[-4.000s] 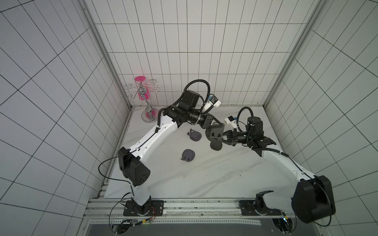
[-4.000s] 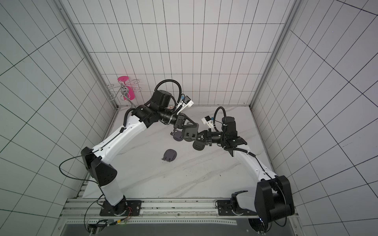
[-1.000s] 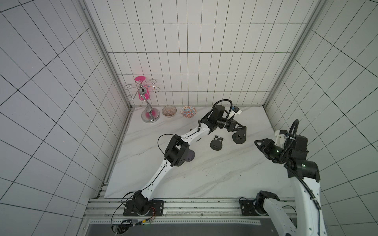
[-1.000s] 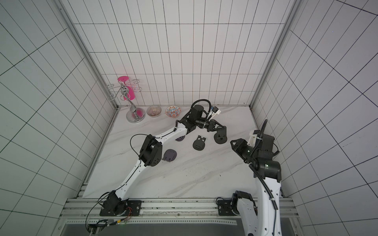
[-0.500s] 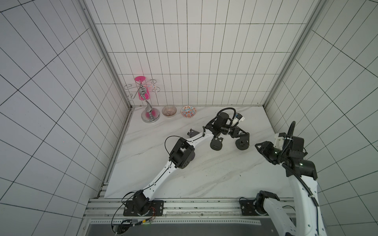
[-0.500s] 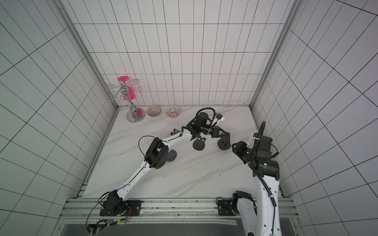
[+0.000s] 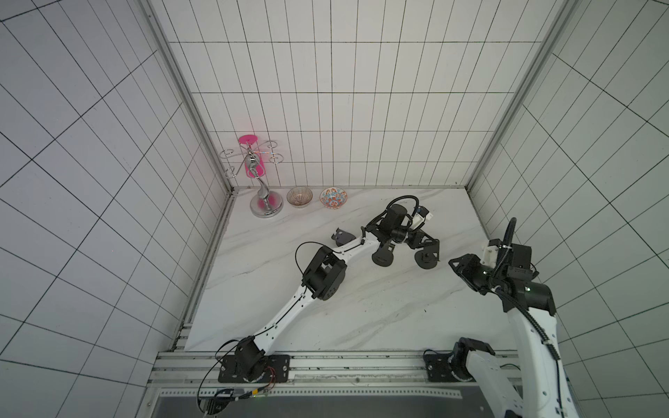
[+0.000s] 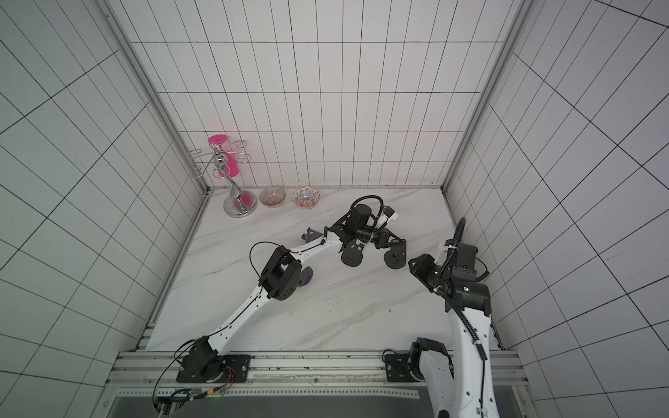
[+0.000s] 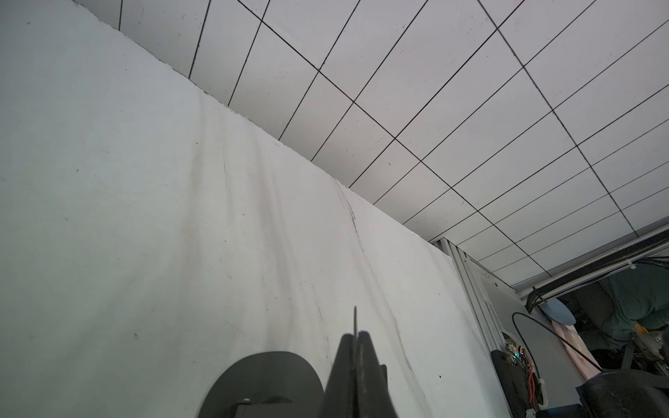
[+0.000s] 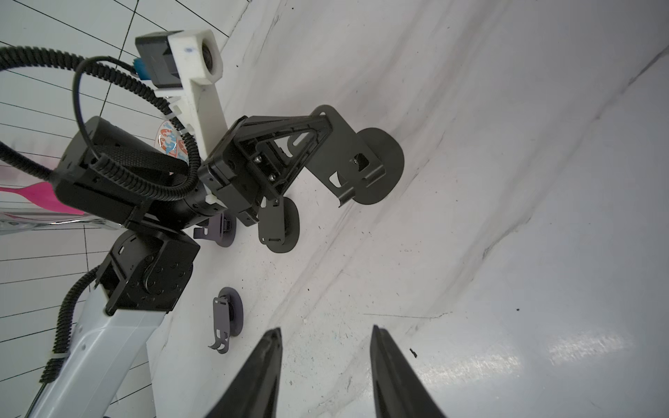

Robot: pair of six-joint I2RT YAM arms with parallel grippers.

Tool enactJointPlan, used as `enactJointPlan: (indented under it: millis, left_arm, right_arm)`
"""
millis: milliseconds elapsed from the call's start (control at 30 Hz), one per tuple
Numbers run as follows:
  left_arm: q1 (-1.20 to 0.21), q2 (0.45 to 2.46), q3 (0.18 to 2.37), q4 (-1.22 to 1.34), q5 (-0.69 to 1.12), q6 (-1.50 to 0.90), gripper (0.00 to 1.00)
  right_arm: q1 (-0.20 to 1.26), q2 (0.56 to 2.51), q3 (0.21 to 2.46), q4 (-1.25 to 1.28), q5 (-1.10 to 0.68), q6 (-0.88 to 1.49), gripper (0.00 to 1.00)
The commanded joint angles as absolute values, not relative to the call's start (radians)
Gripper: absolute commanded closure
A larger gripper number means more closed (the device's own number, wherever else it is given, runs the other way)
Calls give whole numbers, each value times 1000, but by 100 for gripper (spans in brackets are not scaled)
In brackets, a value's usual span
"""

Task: Open the phone stand
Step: Place the phone stand at the center of the board.

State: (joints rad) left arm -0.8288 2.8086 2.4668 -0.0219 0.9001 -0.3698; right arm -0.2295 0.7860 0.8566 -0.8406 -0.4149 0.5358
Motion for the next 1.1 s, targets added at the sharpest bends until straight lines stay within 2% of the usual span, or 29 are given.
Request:
enactJointPlan:
  millis: [0, 33, 100, 300, 467, 500, 800, 967, 1067]
  left_arm:
    - [-839, 2846, 2480, -51, 858, -344, 100]
    - [-839, 2844, 2480, -55, 852, -341, 100]
    - [-840, 2837, 2471, -54, 849, -338, 91]
    - [-841, 2775, 2407, -10, 853, -358, 53]
    - [-835, 2707, 2362, 33, 849, -381, 39]
    - [-833, 2693, 2358, 41, 852, -391, 33]
    - [-789, 2515, 2265, 126, 871, -484, 23]
    - [-730, 2314, 2041, 35, 821, -401, 23]
    - [-681, 2177, 1834, 3, 784, -313, 23]
  right_arm:
    - [-240, 782, 827, -846, -393, 520, 56]
    - [-240, 781, 825, -846, -394, 520, 56]
    - [-240, 780, 825, -847, -397, 522, 56]
    - [-241, 775, 830, -848, -404, 519, 56]
    - [-241, 760, 847, -859, -411, 514, 57]
    - [-241, 757, 855, -863, -412, 511, 56]
    - [-242, 704, 871, -878, -440, 525, 56]
    - [-230, 711, 900, -859, -508, 496, 55]
    - [-209, 731, 890, -814, -569, 496, 51]
